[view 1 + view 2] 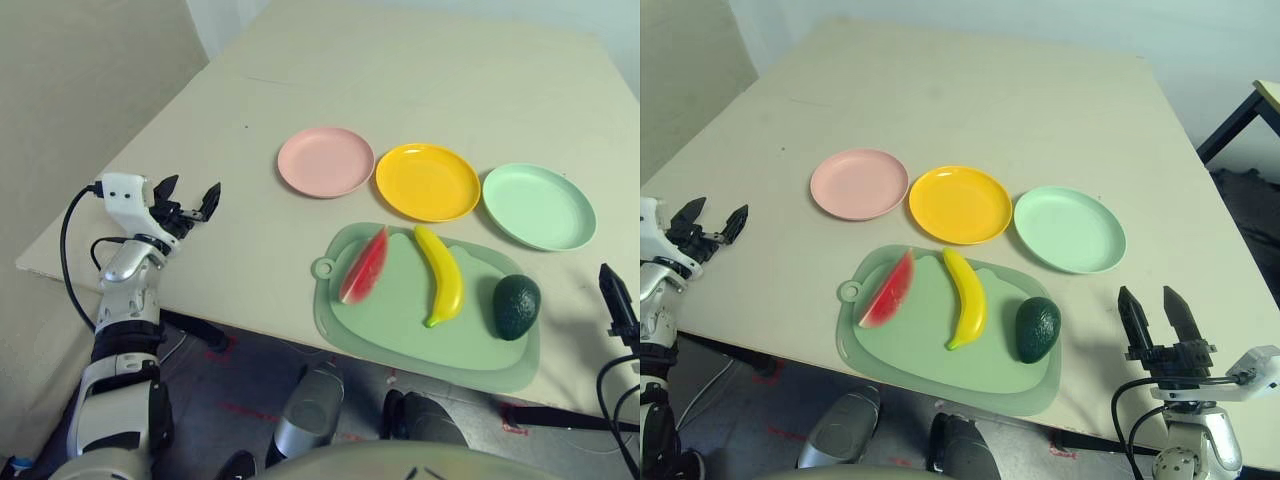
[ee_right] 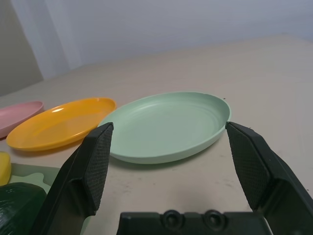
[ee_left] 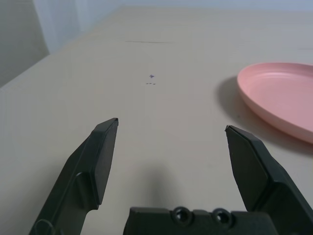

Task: Place the fruits into color-matched plates.

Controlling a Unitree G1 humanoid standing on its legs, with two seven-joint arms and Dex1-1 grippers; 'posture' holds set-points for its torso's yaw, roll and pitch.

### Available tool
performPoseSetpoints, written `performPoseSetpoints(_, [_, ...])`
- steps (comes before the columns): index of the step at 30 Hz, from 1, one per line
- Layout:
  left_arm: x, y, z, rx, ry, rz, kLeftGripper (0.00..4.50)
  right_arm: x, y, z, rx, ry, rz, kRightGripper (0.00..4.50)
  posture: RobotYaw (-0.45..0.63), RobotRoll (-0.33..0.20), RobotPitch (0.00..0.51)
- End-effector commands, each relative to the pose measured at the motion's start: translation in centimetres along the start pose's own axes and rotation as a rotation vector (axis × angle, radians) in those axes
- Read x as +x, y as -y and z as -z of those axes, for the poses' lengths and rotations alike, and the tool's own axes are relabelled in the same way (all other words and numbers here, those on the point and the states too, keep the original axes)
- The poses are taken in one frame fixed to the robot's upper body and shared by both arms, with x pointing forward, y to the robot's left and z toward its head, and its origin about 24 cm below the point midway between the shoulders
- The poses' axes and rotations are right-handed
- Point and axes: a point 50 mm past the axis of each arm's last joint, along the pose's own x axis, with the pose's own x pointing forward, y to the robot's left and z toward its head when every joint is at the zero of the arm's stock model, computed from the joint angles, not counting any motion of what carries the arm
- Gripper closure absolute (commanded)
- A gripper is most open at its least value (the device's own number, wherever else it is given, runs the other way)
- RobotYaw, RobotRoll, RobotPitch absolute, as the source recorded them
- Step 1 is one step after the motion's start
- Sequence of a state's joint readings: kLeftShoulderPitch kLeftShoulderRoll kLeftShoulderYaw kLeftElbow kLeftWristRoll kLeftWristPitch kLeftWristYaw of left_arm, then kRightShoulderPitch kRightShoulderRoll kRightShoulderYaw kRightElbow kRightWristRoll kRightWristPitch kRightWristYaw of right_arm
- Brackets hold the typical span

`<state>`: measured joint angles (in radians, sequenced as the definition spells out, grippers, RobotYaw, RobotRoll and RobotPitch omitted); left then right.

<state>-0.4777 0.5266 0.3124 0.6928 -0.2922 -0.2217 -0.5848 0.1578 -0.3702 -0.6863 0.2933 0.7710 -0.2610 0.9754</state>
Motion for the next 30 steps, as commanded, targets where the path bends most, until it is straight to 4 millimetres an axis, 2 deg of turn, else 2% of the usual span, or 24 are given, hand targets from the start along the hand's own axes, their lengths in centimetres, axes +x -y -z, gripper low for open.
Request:
performPoseSetpoints(1, [0.6, 1.1, 0.6, -0.007, -0.011, 0.04, 0.01, -1.0, 0.6, -0.1, -0.014, -0.002, 0.032, 0.0, 0.25, 0.0, 0.143])
performPoseSetpoints(9, [1.1, 1.8, 0.7, -0.01, -0.006, 0.066, 0.01, -1.7, 1.1, -0.4, -0.02, -0.029, 0.037, 0.0, 0.24, 0.0, 0.161])
performPoseSetpoints(14, [0.6, 2.1, 0.9, -0.012, -0.001, 0.089, 0.01, -3.3, 1.0, -1.7, -0.025, -0.043, 0.058, 0.0, 0.22, 0.0, 0.154])
performPoseSetpoints(16, [0.2, 2.0, 1.1, -0.022, 0.004, 0.11, 0.01, -4.4, 0.6, -2.4, -0.102, -0.123, 0.065, 0.0, 0.19, 0.0, 0.159])
performPoseSetpoints(19, [-0.4, 1.5, 1.0, -0.03, 0.006, 0.154, 0.01, -5.5, 0.1, -4.5, -0.285, -0.28, 0.061, 0.0, 0.18, 0.0, 0.174])
performPoseSetpoints(22, [-0.7, 1.4, 0.8, -0.05, 0.02, 0.26, 0.01, -4.7, -0.4, -6.3, -0.387, -0.357, -0.025, 0.0, 0.17, 0.0, 0.183])
performPoseSetpoints(25, [-0.9, 3.0, -0.2, -0.082, 0.053, 0.559, 0.01, -1.5, -2.6, -6.4, -0.497, -0.45, -0.265, 0.0, 0.18, 0.0, 0.194])
performPoseSetpoints(30, [-1.0, 4.1, -3.0, -0.081, 0.081, 0.891, 0.01, 2.1, -4.6, -7.2, -0.674, -0.53, -0.55, 0.0, 0.19, 0.0, 0.191])
